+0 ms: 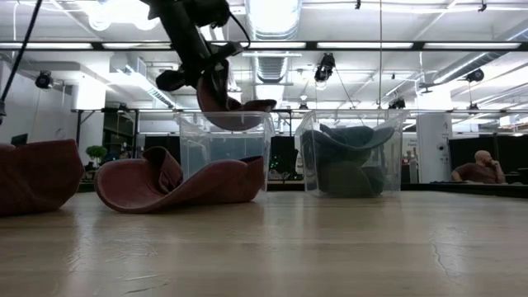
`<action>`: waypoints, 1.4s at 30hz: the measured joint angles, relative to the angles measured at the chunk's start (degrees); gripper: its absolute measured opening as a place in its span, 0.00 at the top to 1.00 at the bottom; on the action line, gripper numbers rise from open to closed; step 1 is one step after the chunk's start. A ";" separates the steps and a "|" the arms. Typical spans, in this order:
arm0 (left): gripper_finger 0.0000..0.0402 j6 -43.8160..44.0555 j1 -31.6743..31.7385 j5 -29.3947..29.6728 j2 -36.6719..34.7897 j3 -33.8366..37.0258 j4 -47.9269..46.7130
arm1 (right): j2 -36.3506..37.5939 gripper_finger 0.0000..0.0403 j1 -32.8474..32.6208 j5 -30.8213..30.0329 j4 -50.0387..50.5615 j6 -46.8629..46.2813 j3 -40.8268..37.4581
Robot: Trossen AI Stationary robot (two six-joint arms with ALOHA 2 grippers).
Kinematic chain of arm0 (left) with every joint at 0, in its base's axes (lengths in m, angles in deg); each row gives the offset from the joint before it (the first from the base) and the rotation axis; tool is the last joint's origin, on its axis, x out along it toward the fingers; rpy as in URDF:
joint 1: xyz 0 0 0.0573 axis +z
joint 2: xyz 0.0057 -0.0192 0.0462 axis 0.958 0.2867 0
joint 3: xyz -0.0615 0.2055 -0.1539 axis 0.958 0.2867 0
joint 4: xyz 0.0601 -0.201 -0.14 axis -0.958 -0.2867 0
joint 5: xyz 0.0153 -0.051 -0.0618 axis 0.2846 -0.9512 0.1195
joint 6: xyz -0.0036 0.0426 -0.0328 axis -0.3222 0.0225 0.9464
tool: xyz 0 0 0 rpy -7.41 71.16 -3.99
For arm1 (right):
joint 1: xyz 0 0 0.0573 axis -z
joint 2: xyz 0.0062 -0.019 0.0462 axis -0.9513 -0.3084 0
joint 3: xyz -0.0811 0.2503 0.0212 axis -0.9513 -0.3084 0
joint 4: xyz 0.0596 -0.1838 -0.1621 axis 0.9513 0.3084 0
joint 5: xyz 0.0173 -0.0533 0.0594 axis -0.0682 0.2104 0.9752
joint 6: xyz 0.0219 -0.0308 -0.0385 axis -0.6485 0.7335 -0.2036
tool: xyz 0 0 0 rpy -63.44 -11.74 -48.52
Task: Pick & Place hat
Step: Put the right red cap into the left transparent bin
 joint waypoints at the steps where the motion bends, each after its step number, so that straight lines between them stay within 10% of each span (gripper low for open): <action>1: 0.98 0.04 0.09 0.50 0.71 -1.28 -1.58 | -0.19 0.66 0.00 0.00 0.06 0.09 -0.18; 42: 0.95 3.08 0.79 0.11 12.25 -9.89 -10.79 | -1.71 0.68 0.00 2.93 -0.08 -1.45 -3.64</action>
